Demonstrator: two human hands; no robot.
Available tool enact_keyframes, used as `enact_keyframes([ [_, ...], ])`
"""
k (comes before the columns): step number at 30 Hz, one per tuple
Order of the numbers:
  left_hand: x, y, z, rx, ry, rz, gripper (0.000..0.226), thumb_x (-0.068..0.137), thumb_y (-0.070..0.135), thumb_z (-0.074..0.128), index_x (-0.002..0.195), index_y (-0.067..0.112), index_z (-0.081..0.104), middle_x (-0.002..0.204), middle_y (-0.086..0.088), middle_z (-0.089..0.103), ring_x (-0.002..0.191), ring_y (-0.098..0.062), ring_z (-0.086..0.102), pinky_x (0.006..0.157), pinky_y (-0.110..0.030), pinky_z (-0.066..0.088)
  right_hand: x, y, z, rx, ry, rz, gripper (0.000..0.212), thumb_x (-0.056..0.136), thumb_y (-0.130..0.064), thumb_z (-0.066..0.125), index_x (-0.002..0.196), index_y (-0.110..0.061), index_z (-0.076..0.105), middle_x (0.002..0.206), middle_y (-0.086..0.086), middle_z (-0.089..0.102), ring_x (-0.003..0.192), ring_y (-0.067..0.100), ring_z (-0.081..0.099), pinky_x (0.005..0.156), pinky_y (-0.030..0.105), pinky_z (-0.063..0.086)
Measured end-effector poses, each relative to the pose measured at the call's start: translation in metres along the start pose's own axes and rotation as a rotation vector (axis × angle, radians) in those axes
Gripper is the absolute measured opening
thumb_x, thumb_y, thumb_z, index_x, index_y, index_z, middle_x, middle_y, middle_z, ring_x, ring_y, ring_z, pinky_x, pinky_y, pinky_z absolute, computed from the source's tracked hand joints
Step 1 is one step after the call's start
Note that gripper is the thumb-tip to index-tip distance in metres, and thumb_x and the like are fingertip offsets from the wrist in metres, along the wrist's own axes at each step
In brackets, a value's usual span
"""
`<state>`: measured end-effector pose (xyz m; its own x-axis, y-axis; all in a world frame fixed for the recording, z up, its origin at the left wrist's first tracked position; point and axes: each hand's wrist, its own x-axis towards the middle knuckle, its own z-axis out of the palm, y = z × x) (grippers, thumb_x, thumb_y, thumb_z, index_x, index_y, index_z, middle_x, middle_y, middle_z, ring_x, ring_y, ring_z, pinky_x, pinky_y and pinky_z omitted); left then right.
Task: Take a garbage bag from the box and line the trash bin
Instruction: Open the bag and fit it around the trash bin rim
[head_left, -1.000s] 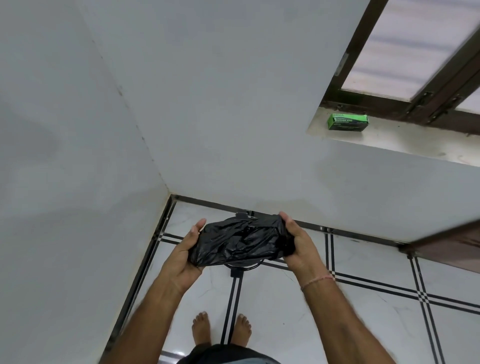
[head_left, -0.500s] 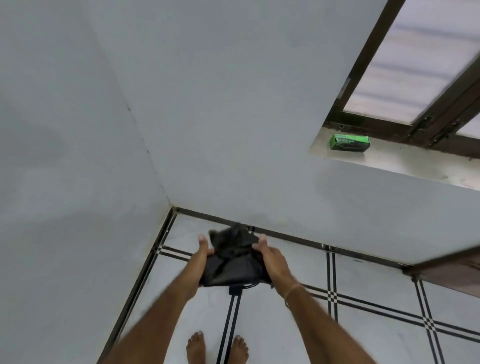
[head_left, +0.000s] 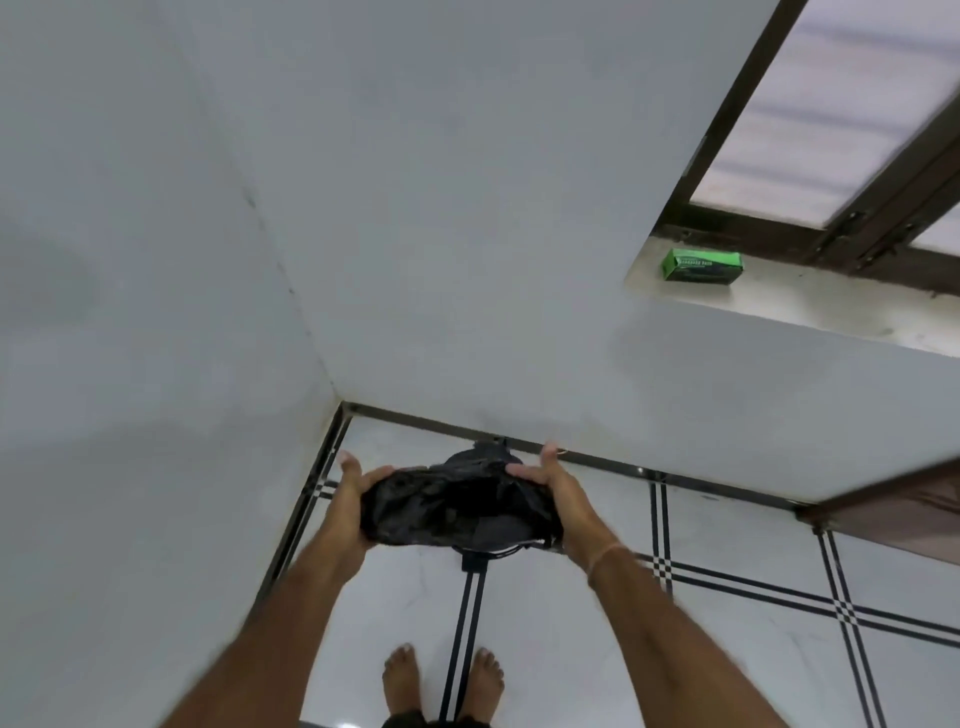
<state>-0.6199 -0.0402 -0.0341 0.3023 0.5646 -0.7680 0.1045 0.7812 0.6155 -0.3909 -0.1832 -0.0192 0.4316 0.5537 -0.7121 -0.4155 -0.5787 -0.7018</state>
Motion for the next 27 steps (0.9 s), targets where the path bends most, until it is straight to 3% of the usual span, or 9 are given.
enact_keyframes([
  [2, 0.003, 0.013, -0.011, -0.115, -0.011, 0.036, 0.09, 0.093, 0.082, 0.022, 0.135, 0.011, 0.058, 0.127, -0.008, 0.069, 0.118, -0.03, 0.064, 0.092, -0.047, 0.053, -0.002, -0.01, -0.003, 0.158, 0.023, 0.018, 0.085, 0.095, -0.08, 0.031, 0.128, -0.014, 0.073, 0.117, 0.015, 0.078, 0.105, 0.031, 0.076, 0.083, 0.04, 0.063],
  [4, -0.001, 0.033, -0.011, -0.126, -0.048, 0.1, 0.082, 0.096, 0.078, 0.028, 0.13, 0.012, 0.063, 0.133, -0.007, 0.068, 0.121, -0.026, 0.064, 0.092, -0.045, 0.053, -0.004, -0.023, -0.002, 0.268, 0.012, -0.015, 0.087, 0.097, -0.077, 0.03, 0.137, -0.009, 0.065, 0.123, 0.017, 0.076, 0.108, 0.031, 0.074, 0.086, 0.041, 0.061],
  [7, -0.005, 0.048, -0.006, 0.154, -0.128, 0.158, 0.055, 0.098, 0.072, 0.039, 0.113, 0.03, 0.072, 0.123, -0.004, 0.075, 0.112, -0.024, 0.071, 0.087, -0.04, 0.055, -0.011, -0.036, 0.013, 0.267, 0.03, -0.071, 0.085, 0.099, -0.075, 0.031, 0.141, -0.008, 0.061, 0.123, 0.012, 0.077, 0.105, 0.025, 0.076, 0.084, 0.038, 0.062],
  [11, -0.007, 0.052, -0.008, 0.331, -0.268, 0.086, 0.075, 0.09, 0.08, 0.042, 0.127, 0.022, 0.072, 0.123, -0.004, 0.077, 0.112, -0.021, 0.074, 0.086, -0.035, 0.057, -0.017, -0.045, 0.028, 0.29, 0.048, -0.143, 0.077, 0.1, -0.072, 0.032, 0.136, -0.01, 0.062, 0.108, 0.006, 0.081, 0.093, 0.019, 0.079, 0.07, 0.031, 0.063],
  [15, -0.007, 0.046, -0.024, 0.302, -0.349, 0.099, 0.065, 0.094, 0.077, 0.041, 0.124, 0.023, 0.059, 0.131, -0.016, 0.068, 0.11, -0.028, 0.069, 0.082, -0.037, 0.055, -0.011, -0.041, 0.023, 0.326, 0.112, -0.113, 0.077, 0.099, -0.075, 0.029, 0.134, -0.015, 0.063, 0.107, 0.004, 0.078, 0.098, 0.023, 0.073, 0.074, 0.036, 0.053],
  [18, -0.008, 0.047, -0.033, 0.334, -0.488, 0.077, 0.059, 0.097, 0.073, 0.036, 0.116, 0.024, 0.062, 0.113, -0.02, 0.07, 0.095, -0.032, 0.065, 0.075, -0.037, 0.051, -0.004, -0.037, 0.021, 0.347, 0.133, -0.064, 0.085, 0.095, -0.08, 0.031, 0.141, -0.015, 0.059, 0.116, 0.007, 0.075, 0.103, 0.027, 0.07, 0.076, 0.039, 0.052],
  [23, -0.001, 0.052, -0.035, 0.476, -0.517, 0.04, 0.064, 0.097, 0.065, 0.039, 0.117, 0.017, 0.077, 0.127, -0.005, 0.075, 0.115, -0.023, 0.071, 0.091, -0.032, 0.052, 0.011, -0.034, 0.029, 0.392, 0.102, -0.045, 0.088, 0.095, -0.078, 0.038, 0.145, -0.008, 0.055, 0.123, 0.011, 0.072, 0.109, 0.03, 0.069, 0.086, 0.044, 0.056],
  [27, 0.018, 0.054, -0.03, 0.332, -0.386, 0.084, 0.07, 0.097, 0.068, 0.037, 0.132, 0.017, 0.07, 0.131, -0.003, 0.074, 0.124, -0.022, 0.068, 0.1, -0.037, 0.052, 0.024, -0.035, 0.039, 0.311, 0.079, -0.093, 0.074, 0.1, -0.071, 0.038, 0.141, -0.012, 0.057, 0.117, 0.006, 0.075, 0.104, 0.022, 0.072, 0.078, 0.037, 0.057],
])
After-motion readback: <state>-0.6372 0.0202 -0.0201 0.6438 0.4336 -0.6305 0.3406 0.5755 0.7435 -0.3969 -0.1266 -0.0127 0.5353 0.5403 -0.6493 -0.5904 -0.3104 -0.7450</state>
